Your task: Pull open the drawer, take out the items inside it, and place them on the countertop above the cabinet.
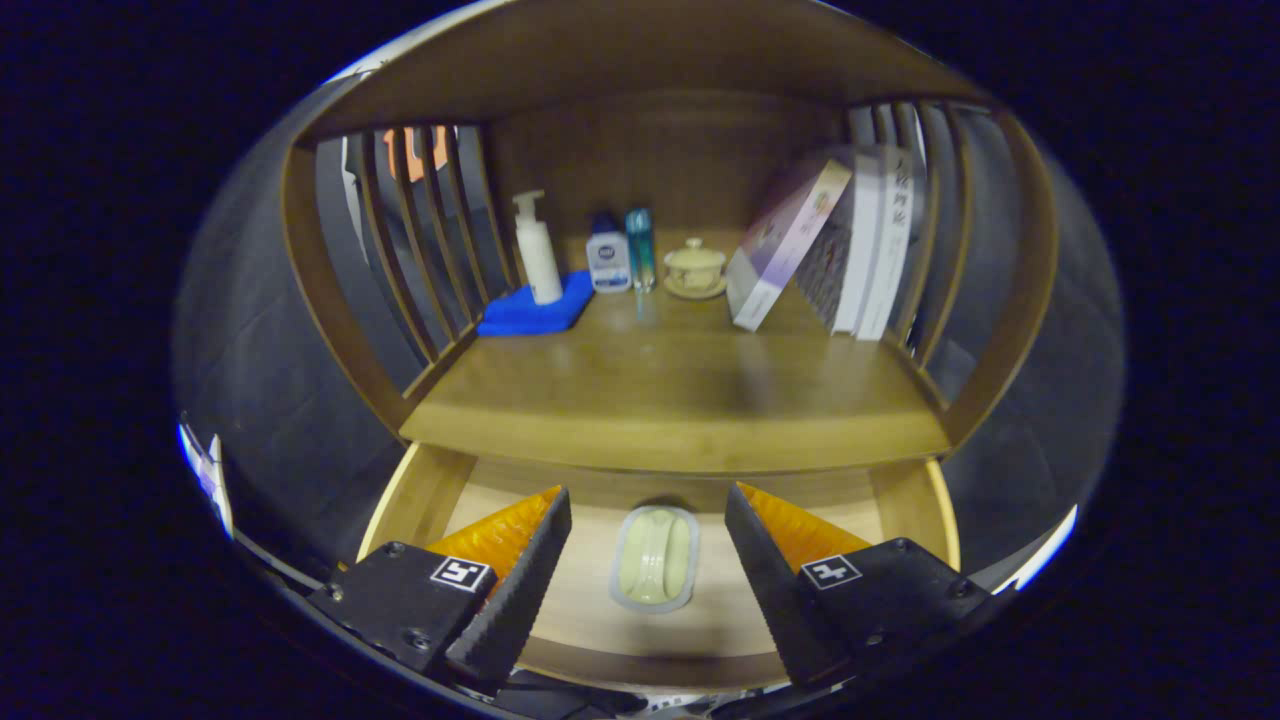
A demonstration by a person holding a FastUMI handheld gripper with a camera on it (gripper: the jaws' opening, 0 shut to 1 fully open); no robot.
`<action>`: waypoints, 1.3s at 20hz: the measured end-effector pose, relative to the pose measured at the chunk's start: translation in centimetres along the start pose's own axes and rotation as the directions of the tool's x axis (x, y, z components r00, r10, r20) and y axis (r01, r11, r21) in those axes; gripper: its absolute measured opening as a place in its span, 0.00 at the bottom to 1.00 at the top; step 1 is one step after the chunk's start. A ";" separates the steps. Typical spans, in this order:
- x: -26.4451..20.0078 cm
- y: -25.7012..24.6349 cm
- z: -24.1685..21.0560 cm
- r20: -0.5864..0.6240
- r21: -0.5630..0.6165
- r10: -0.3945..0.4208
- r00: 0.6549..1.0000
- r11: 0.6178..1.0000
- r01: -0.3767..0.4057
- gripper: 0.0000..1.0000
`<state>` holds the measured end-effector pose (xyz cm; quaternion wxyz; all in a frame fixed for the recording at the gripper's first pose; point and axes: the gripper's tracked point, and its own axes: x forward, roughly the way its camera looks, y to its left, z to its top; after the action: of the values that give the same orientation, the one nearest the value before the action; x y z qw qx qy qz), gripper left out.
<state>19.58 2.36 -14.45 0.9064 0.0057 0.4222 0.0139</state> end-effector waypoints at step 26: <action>9.3 0.2 -7.8 -0.434 0.047 -0.037 0.900 0.997 0.064 0.44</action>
<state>19.61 2.85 -26.53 0.7894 0.0188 0.6132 -0.0213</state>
